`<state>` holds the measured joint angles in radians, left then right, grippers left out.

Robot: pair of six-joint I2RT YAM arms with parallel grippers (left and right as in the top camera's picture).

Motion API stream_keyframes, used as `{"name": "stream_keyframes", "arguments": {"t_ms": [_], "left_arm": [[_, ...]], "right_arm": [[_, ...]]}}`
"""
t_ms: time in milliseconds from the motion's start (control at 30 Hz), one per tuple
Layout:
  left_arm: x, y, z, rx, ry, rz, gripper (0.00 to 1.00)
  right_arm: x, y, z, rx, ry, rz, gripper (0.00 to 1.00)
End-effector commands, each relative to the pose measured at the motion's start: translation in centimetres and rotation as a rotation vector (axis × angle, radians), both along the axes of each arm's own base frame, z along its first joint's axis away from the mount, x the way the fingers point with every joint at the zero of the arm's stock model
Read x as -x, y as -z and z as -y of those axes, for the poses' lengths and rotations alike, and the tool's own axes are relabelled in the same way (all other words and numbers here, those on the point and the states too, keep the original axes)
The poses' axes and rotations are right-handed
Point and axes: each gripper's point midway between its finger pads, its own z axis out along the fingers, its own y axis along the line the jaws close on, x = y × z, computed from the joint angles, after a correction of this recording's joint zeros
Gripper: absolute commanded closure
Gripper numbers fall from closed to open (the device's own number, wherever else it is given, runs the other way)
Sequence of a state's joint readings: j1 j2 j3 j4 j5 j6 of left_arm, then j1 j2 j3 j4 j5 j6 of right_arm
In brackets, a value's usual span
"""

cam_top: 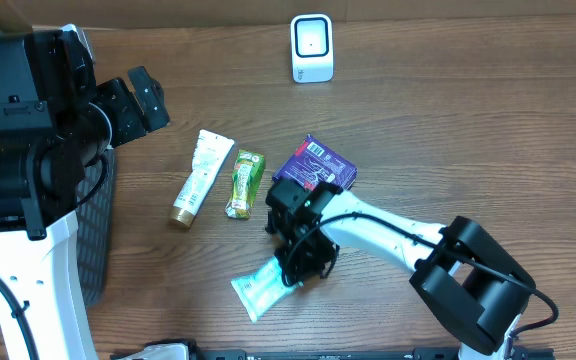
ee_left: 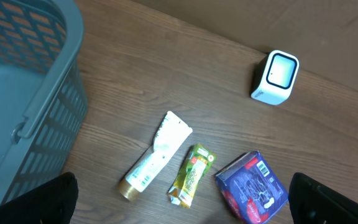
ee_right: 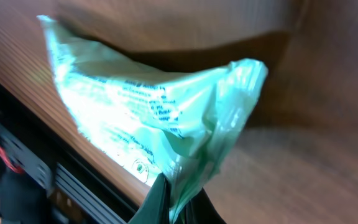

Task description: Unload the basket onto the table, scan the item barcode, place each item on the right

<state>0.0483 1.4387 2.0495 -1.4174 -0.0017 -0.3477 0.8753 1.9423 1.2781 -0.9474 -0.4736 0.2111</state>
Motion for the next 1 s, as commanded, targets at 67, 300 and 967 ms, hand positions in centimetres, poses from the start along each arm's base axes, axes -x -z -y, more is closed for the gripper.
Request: {"name": "stream_keyframes", "arguments": {"t_ms": [67,300,967], "left_arm": [[-0.1,-0.4,-0.3,-0.017,-0.004,0.009,0.00],[-0.1,-0.3,-0.3,-0.017,-0.005,0.008,0.00],[-0.1,-0.3,-0.2,-0.012,0.000,0.007,0.00]], "right_arm": [[-6.7,-2.5,-3.0,-0.110,0.150,0.158,0.96],[-12.2,-2.2,-1.6,-0.057,0.312,0.322,0.45],[-19.5,-8.8,6.7,-0.029,0.263,0.499,0.20]]}}
